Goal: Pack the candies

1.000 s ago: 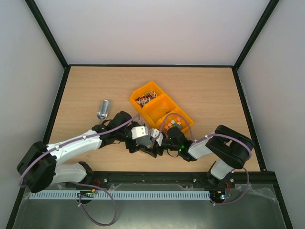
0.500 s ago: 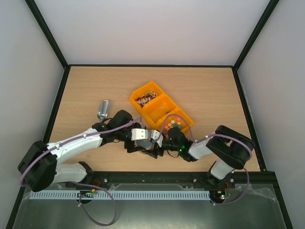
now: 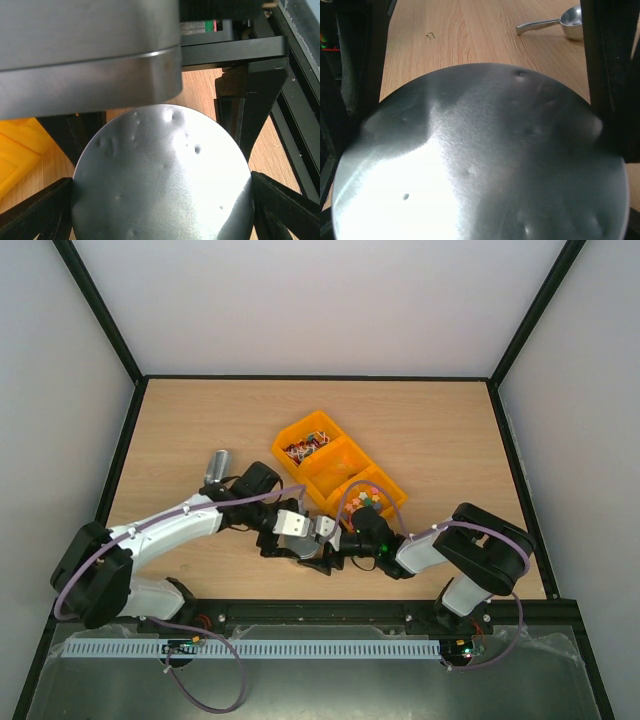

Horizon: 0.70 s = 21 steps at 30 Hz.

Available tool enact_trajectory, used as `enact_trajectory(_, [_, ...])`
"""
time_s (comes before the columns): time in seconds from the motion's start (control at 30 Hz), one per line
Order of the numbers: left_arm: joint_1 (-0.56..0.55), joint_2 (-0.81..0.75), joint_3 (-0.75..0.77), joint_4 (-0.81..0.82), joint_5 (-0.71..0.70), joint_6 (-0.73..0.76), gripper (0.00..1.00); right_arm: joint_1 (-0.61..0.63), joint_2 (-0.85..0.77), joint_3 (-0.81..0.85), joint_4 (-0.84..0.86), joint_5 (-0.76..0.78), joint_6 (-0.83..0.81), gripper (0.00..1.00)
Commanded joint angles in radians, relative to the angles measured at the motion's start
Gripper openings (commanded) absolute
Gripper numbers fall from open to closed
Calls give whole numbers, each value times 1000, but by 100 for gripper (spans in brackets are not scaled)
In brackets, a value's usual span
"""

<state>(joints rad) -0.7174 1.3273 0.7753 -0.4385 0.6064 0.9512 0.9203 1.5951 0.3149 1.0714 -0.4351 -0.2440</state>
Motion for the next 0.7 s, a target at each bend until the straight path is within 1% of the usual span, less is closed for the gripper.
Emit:
enact_trajectory(0.0, [38,55,3,-152,24,110,86,13,1,-13,-88,-75,-18,42])
enact_trajectory(0.1, [68,17,24,-145,45,-15,99,14,-6,-15,-88,-50,-5,42])
enact_trajectory(0.17, [68,-43,-13,-122,47,-86,99,13,-6,-15,-86,-22,11,42])
enact_trajectory(0.23, [62,-118,-72,-51,27,-167,99,14,-2,-14,-78,9,30,42])
enact_trajectory(0.37, [1,-209,-181,113,-102,-339,99,13,15,-13,-57,42,72,42])
enact_trajectory(0.53, [-56,-201,-209,254,-205,-530,99,15,20,-8,-55,66,91,42])
enact_trajectory(0.67, [-75,-173,-207,302,-222,-560,99,15,19,-6,-60,74,83,42])
